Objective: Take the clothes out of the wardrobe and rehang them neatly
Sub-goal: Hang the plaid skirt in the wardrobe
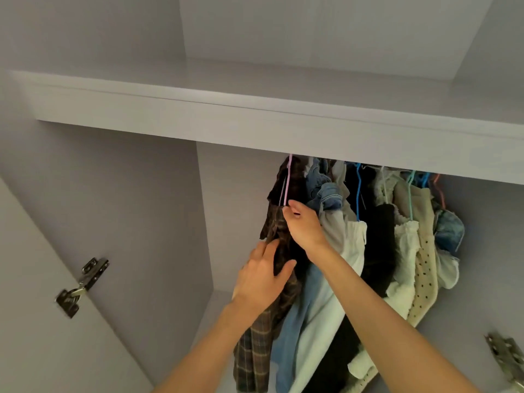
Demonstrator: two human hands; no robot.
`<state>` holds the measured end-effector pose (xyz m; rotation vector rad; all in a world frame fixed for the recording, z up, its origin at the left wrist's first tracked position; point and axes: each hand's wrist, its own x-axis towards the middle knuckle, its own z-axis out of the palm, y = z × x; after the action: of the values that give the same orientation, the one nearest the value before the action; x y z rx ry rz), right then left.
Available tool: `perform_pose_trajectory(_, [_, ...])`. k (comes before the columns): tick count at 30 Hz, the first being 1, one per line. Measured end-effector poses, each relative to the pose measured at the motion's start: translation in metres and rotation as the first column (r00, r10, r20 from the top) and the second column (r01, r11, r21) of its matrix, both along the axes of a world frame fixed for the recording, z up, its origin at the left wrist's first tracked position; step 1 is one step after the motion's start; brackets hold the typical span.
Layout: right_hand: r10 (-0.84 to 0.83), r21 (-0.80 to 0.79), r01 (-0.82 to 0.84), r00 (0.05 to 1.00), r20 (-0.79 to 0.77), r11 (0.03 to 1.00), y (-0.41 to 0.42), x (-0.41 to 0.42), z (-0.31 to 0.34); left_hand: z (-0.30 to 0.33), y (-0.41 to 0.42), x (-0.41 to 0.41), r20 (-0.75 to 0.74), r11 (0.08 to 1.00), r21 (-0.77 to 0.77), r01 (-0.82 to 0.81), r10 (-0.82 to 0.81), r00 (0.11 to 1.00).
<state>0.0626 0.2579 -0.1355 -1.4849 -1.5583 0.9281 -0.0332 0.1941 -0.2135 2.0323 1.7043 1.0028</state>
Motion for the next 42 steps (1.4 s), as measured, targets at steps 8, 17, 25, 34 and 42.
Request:
perform_pose_trajectory(8, [-0.101,-0.07,0.085,0.957,-0.273,0.994,0.041,-0.019,0.009,-0.001,0.008,-0.007,0.08,0.993,0.109,-0.045,0.036,0.996])
perform_pose_trajectory(17, [-0.013,0.099,0.022,0.996,-0.089,0.995,0.044,-0.03,0.013,-0.001,0.006,-0.021,0.025,0.941,0.328,-0.09,0.087,0.996])
perform_pose_trajectory(25, [0.083,0.225,-0.08,0.997,-0.004,0.971,0.039,-0.034,0.024,0.008,0.004,-0.018,-0.013,0.915,0.391,-0.098,0.112,0.994])
perform_pose_trajectory(34, [0.25,0.214,-0.276,0.958,0.139,0.937,-0.001,-0.036,-0.005,-0.026,-0.037,-0.039,-0.098,0.922,0.381,-0.074,0.12,0.988])
perform_pose_trajectory(42, [0.277,0.023,-0.321,0.848,0.451,0.947,-0.027,-0.007,-0.065,-0.052,-0.083,-0.087,-0.135,0.898,0.196,-0.393,0.421,0.897])
